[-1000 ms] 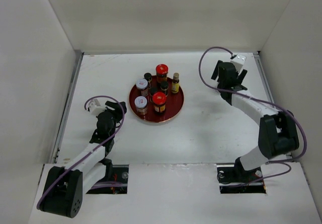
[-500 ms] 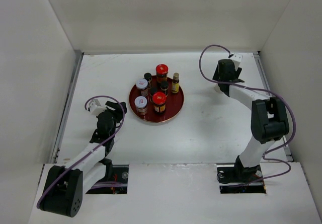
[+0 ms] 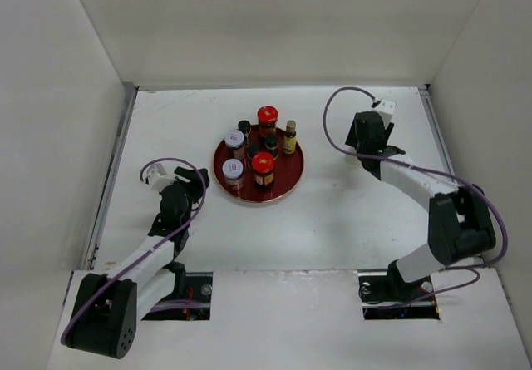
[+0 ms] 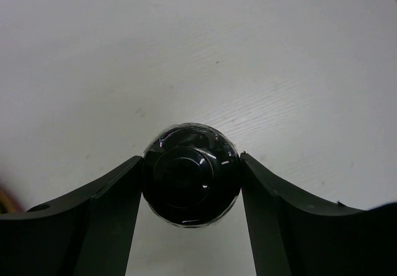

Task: Organize the condiment bottles

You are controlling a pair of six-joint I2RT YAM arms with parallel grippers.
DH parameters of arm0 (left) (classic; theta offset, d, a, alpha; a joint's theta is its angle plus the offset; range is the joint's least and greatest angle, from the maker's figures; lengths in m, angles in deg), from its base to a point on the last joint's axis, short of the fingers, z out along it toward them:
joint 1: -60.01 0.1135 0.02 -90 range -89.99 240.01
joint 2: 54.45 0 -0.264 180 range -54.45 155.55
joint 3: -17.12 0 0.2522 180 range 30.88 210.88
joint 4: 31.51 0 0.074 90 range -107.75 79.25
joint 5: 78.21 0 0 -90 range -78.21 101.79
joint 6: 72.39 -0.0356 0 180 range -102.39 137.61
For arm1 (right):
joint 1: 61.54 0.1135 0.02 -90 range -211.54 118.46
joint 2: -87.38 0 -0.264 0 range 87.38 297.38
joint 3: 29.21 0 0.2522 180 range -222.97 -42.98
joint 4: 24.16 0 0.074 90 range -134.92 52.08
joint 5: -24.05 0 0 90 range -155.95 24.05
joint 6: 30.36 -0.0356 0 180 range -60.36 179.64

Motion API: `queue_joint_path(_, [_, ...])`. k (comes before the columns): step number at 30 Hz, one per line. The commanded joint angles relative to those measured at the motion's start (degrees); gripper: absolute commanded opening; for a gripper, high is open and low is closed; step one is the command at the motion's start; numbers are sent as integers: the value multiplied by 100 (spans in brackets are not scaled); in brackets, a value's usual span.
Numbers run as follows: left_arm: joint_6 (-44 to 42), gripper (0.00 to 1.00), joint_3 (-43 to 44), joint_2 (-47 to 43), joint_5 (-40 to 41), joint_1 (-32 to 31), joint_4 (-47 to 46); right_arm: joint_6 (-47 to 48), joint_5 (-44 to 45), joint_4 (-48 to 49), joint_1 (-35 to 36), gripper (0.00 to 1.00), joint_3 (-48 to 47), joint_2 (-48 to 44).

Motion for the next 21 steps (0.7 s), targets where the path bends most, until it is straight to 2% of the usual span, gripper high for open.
queue_joint_path(1, [-47,57,135,-78,-21,-10,-213,-155,134,419,651,47,137,-906])
queue_joint_path(6, [-38,58,153,36,-21,-45,-265,-242,12,427,1732,47,262,-1303])
queue_joint_path(11, [-82,60,249,177,-48,-36,-231,-190,-67,849,2673,48,-133,-944])
queue_joint_path(16, [-152,62,214,-69,-109,17,-177,-225,-226,981,2929,48,-555,-241])
queue_joint_path(21, [-126,64,337,141,-250,52,-63,-137,-384,1332,2956,49,-723,296])
